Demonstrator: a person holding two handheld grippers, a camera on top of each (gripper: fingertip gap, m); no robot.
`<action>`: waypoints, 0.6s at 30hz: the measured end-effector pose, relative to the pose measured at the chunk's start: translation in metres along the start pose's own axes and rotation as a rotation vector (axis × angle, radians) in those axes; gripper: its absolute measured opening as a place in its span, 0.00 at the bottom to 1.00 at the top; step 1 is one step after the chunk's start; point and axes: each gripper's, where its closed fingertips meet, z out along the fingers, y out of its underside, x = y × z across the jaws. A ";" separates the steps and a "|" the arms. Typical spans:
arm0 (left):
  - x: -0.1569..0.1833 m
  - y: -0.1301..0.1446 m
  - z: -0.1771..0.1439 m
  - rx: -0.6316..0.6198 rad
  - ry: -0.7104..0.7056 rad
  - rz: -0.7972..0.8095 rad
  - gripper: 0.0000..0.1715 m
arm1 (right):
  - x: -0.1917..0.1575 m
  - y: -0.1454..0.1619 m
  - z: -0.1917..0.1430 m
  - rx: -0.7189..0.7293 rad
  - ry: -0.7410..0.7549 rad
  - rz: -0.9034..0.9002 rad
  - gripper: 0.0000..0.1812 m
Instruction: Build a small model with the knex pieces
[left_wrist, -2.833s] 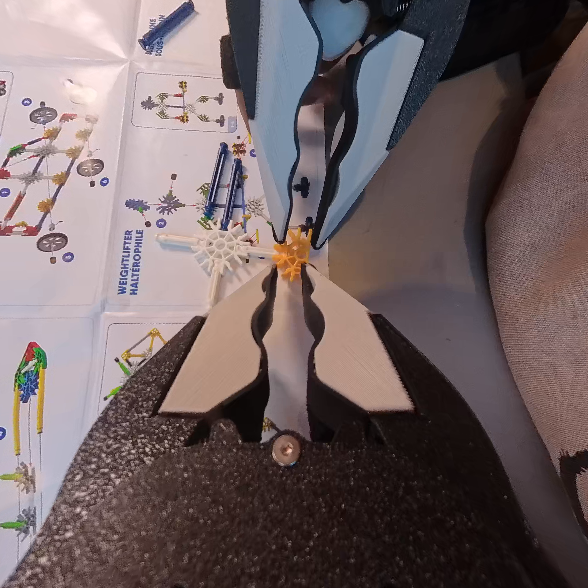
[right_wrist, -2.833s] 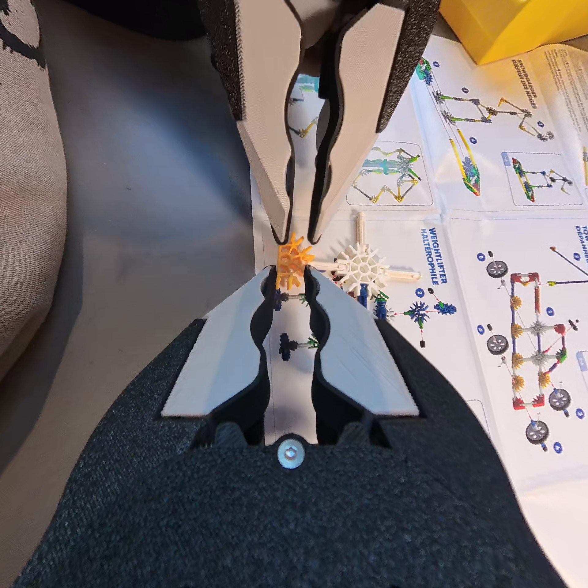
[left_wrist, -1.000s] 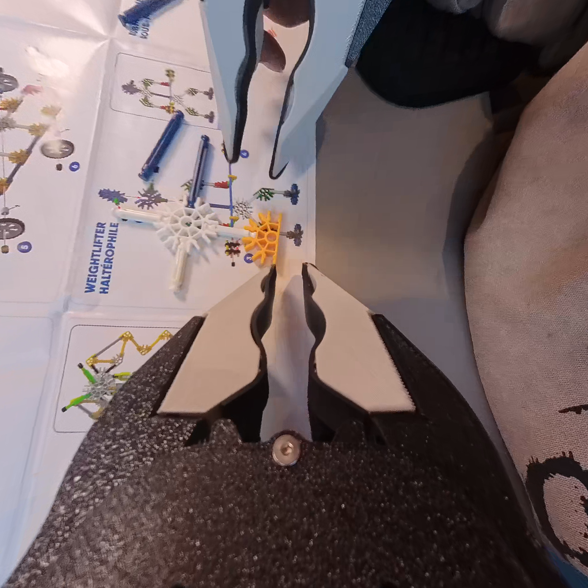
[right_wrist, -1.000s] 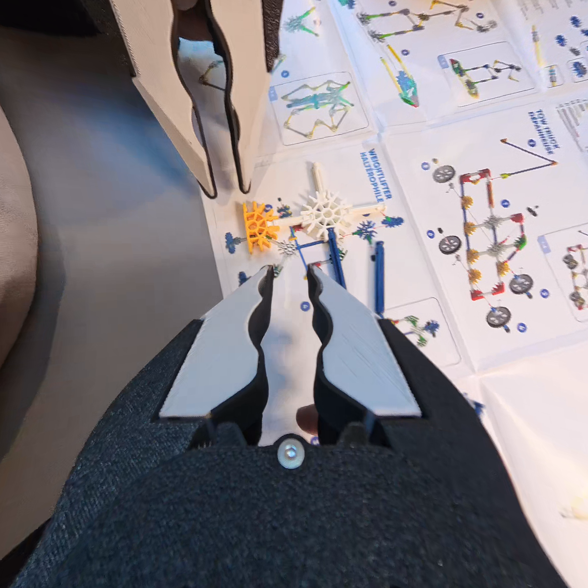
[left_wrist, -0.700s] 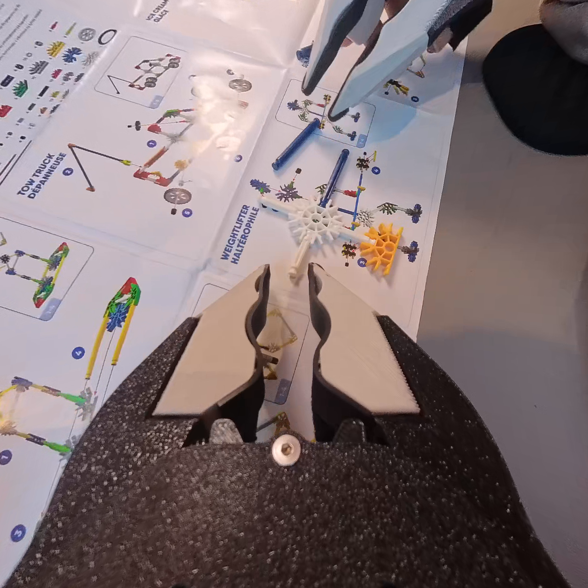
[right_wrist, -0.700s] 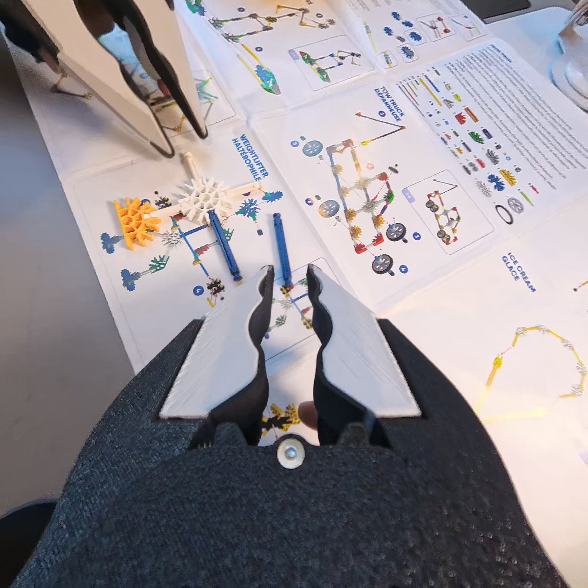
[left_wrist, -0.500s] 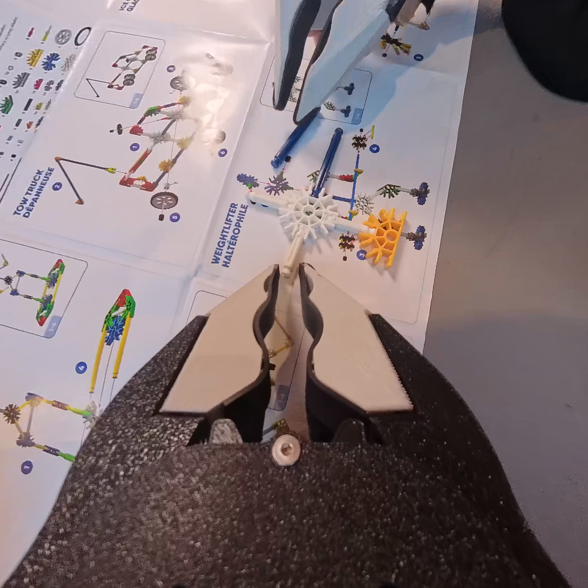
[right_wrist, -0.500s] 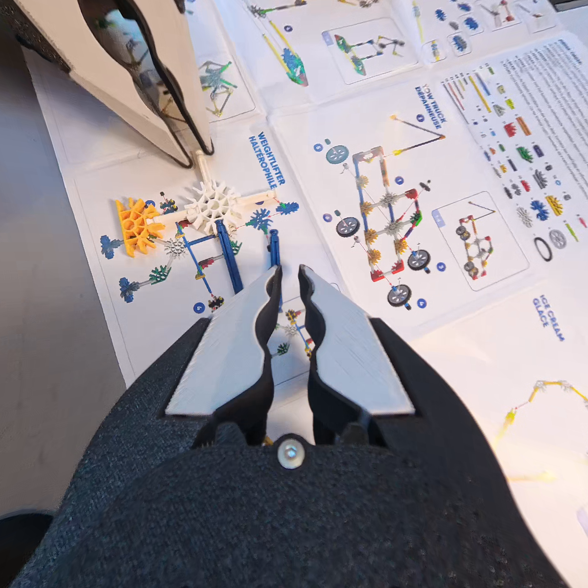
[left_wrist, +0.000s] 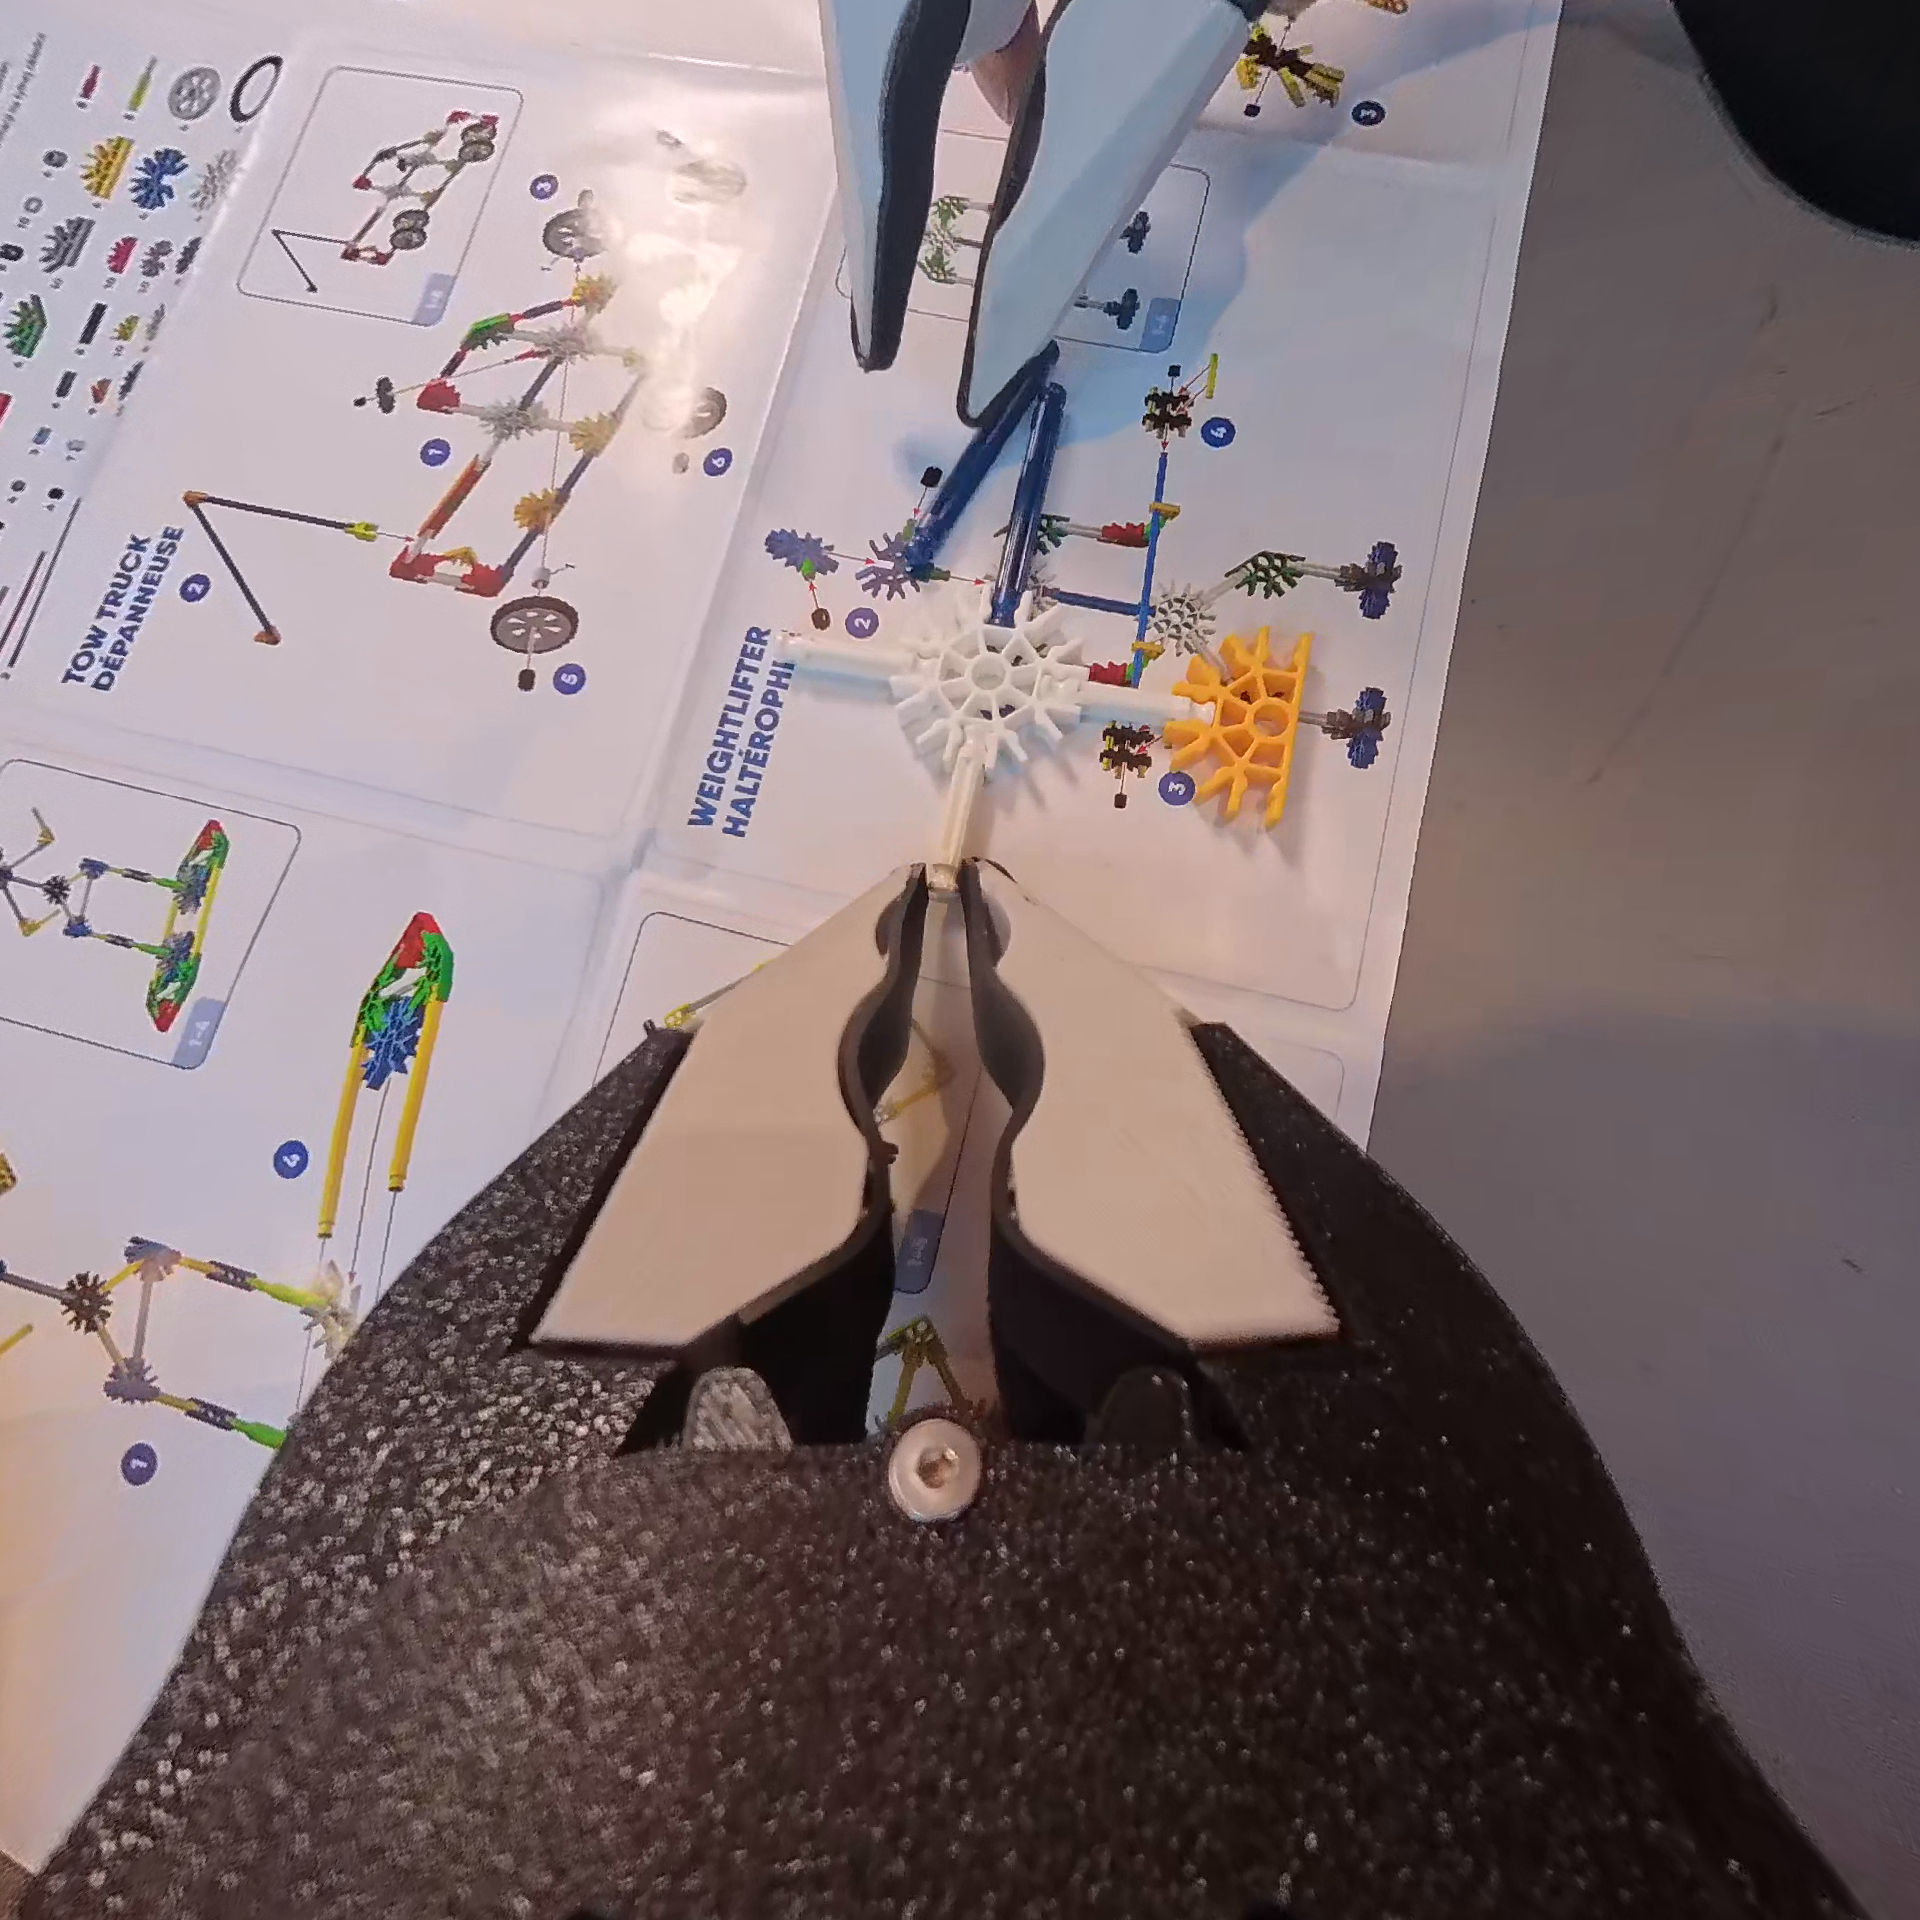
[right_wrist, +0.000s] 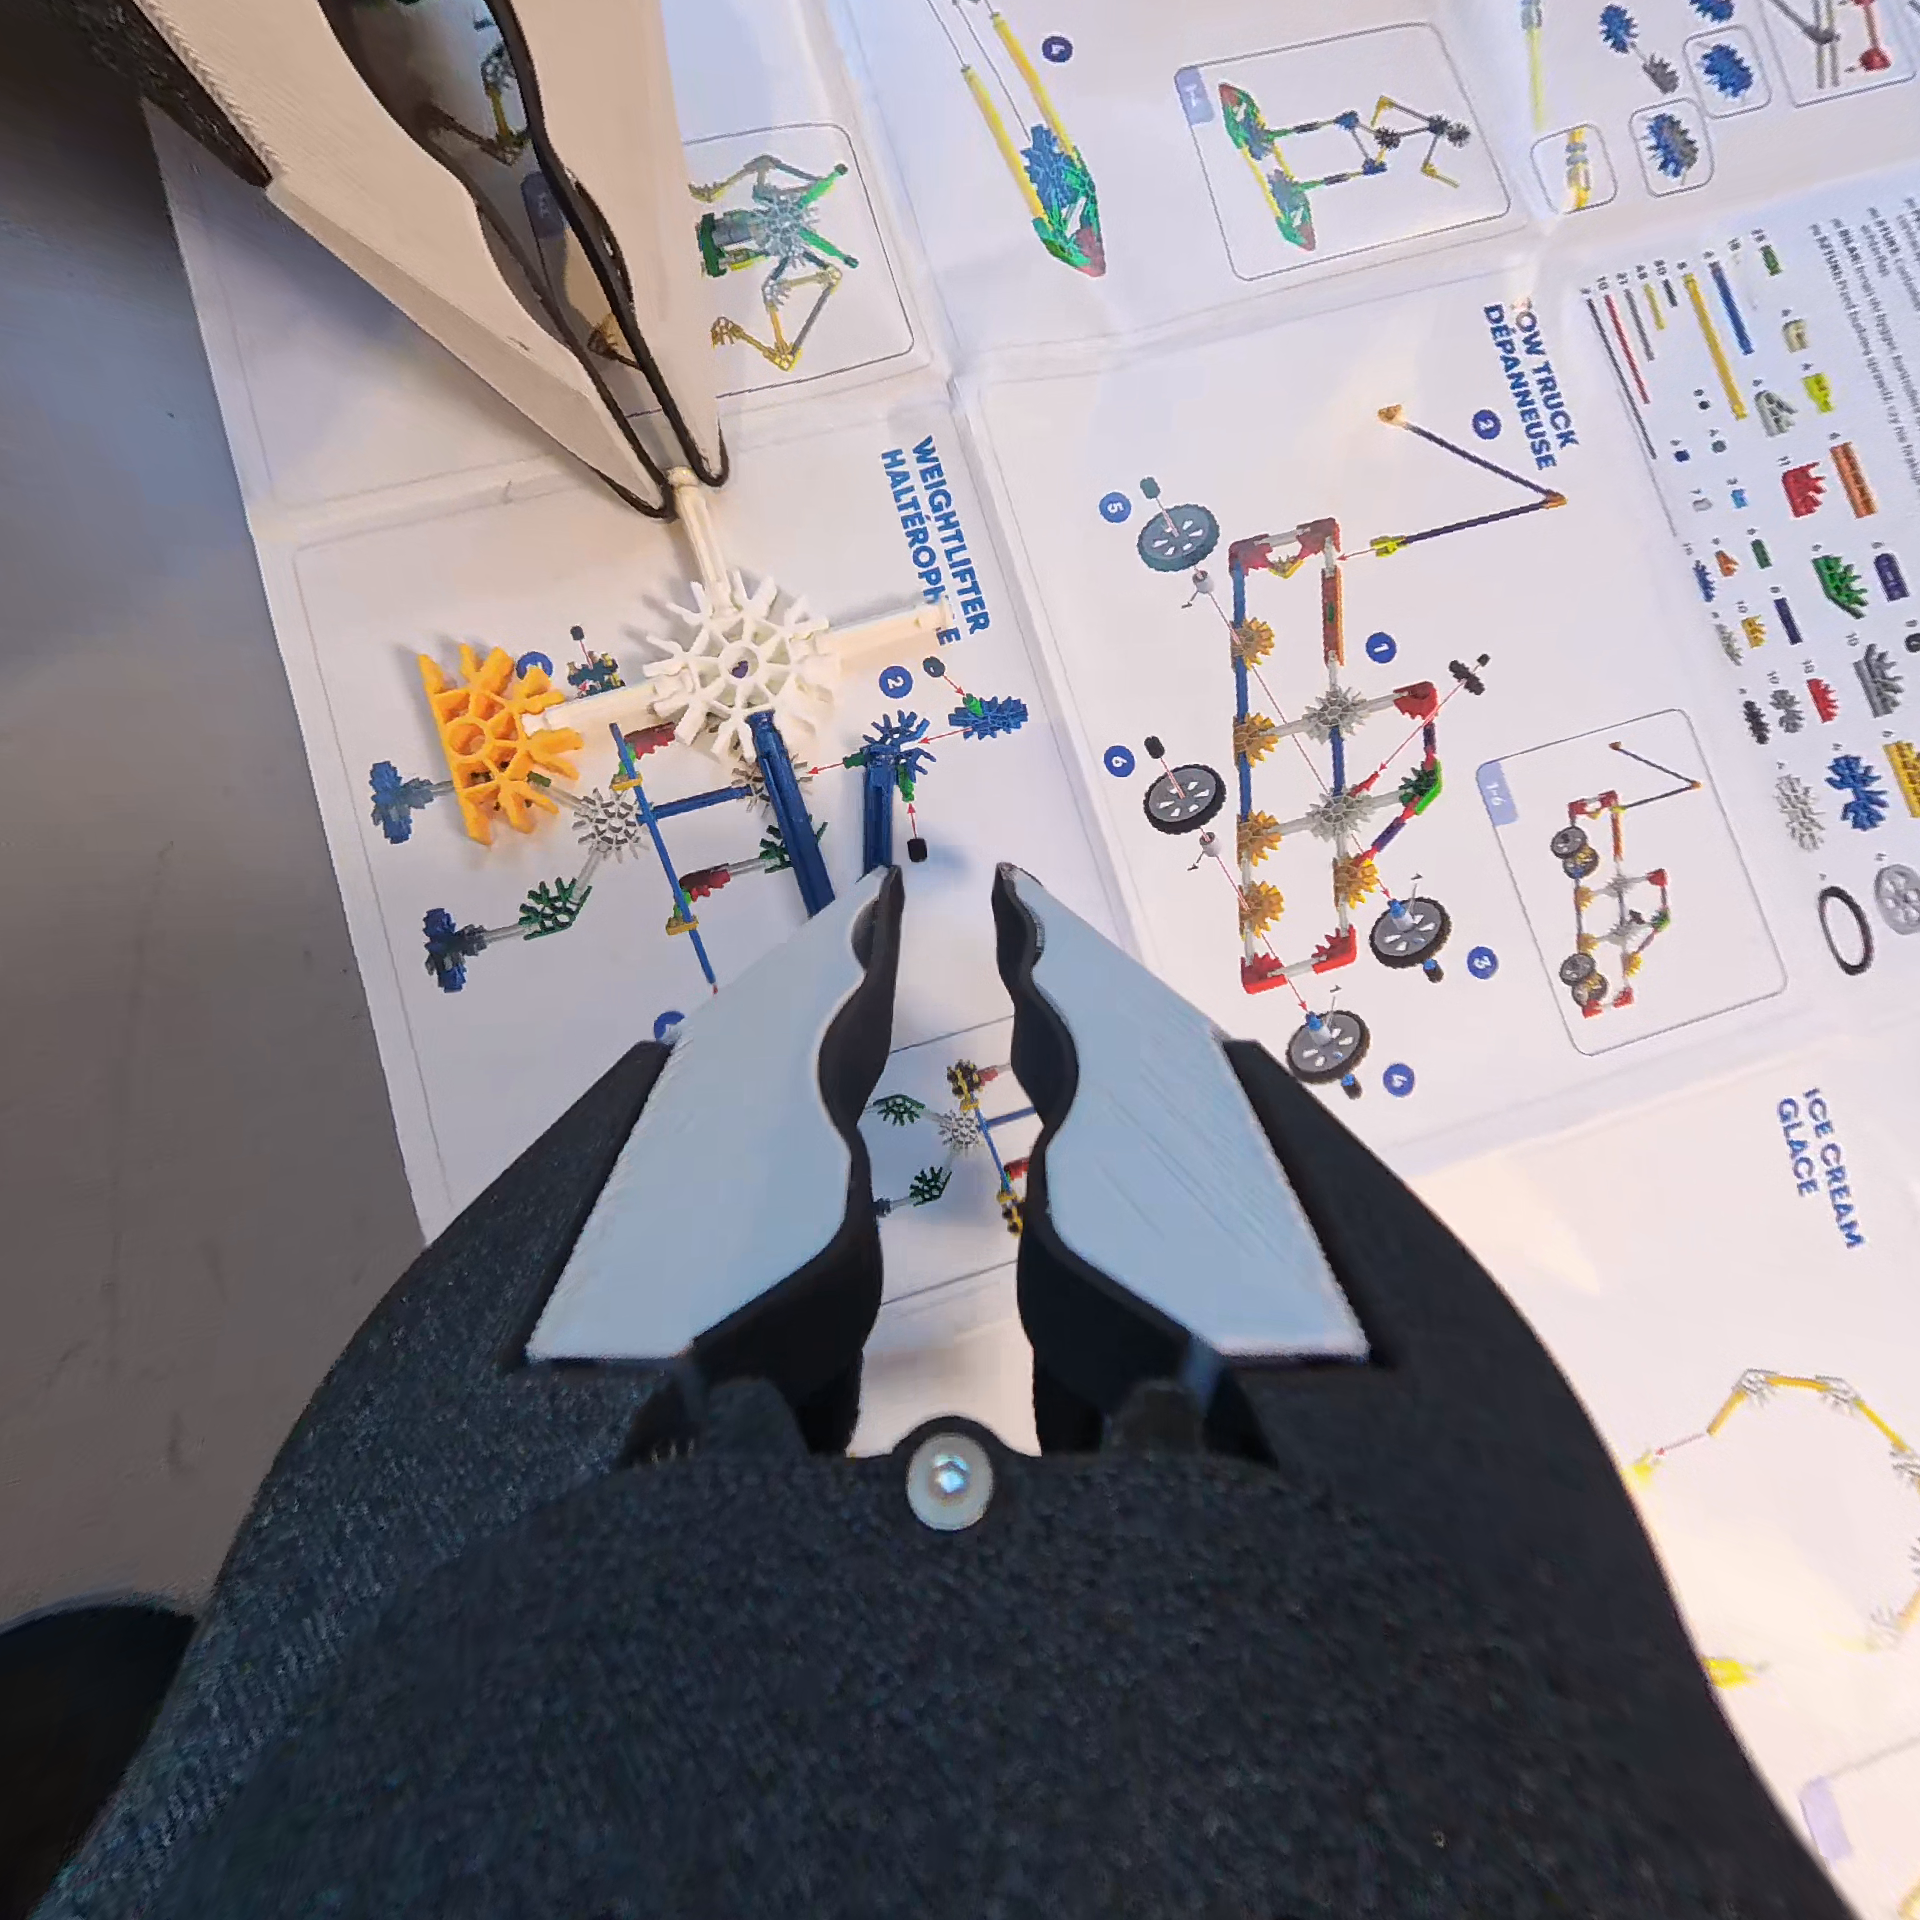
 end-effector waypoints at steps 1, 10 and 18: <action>-0.001 0.000 0.000 0.002 -0.003 -0.001 0.03 | 0.000 0.001 0.002 -0.008 0.001 -0.003 0.06; -0.001 0.000 0.000 0.012 0.000 -0.008 0.03 | 0.000 -0.002 0.007 0.009 -0.042 -0.007 0.00; -0.002 -0.003 -0.007 0.047 0.036 -0.037 0.07 | -0.019 -0.013 -0.025 0.159 -0.083 -0.052 0.00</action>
